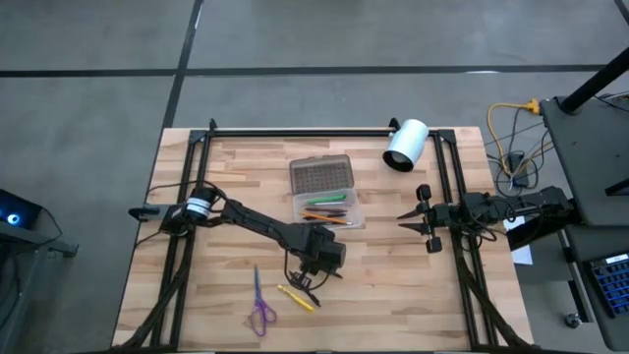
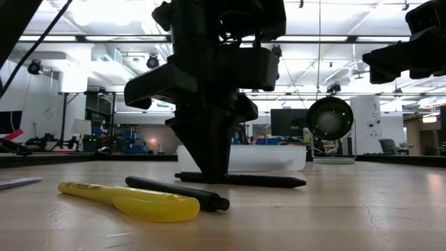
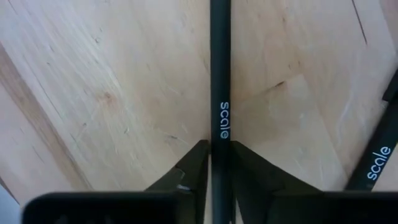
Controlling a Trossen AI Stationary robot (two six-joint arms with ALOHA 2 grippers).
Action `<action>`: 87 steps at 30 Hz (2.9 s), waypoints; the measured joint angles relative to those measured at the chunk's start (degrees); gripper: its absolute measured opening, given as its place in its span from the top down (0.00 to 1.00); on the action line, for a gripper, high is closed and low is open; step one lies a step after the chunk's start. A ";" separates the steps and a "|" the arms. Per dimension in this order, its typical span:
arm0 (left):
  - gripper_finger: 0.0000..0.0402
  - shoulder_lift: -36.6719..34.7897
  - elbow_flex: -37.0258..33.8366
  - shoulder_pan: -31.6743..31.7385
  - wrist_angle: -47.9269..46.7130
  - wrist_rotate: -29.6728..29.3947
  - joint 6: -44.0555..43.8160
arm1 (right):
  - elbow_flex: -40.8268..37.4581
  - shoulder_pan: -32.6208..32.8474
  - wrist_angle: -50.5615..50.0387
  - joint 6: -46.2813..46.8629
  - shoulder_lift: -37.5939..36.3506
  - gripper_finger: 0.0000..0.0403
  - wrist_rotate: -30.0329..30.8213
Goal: Pick & place school supplies into a supply box
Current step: Put the black pen into the transparent supply box
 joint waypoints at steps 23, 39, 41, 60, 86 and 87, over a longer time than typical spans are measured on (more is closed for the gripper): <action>0.97 0.14 0.57 0.16 -0.16 0.74 1.38 | 0.00 -0.02 0.00 0.00 0.00 0.82 0.01; 0.97 0.31 3.15 -0.68 0.45 -4.00 1.40 | 0.00 0.00 0.00 0.00 0.00 0.82 0.02; 0.97 0.31 3.23 -0.92 0.47 -4.24 1.39 | 0.00 0.00 -0.01 0.00 0.00 0.83 0.00; 0.97 -2.63 3.32 -2.21 2.48 -16.43 -0.78 | 0.00 -0.02 -0.01 0.00 0.00 0.80 0.02; 0.97 -3.52 3.14 -2.53 -1.06 -51.55 -12.37 | 0.00 -0.01 -0.01 0.00 0.00 0.81 0.02; 0.97 -3.52 3.01 -2.41 -1.10 -52.65 -12.73 | 0.00 0.00 -0.02 0.00 0.00 0.82 0.00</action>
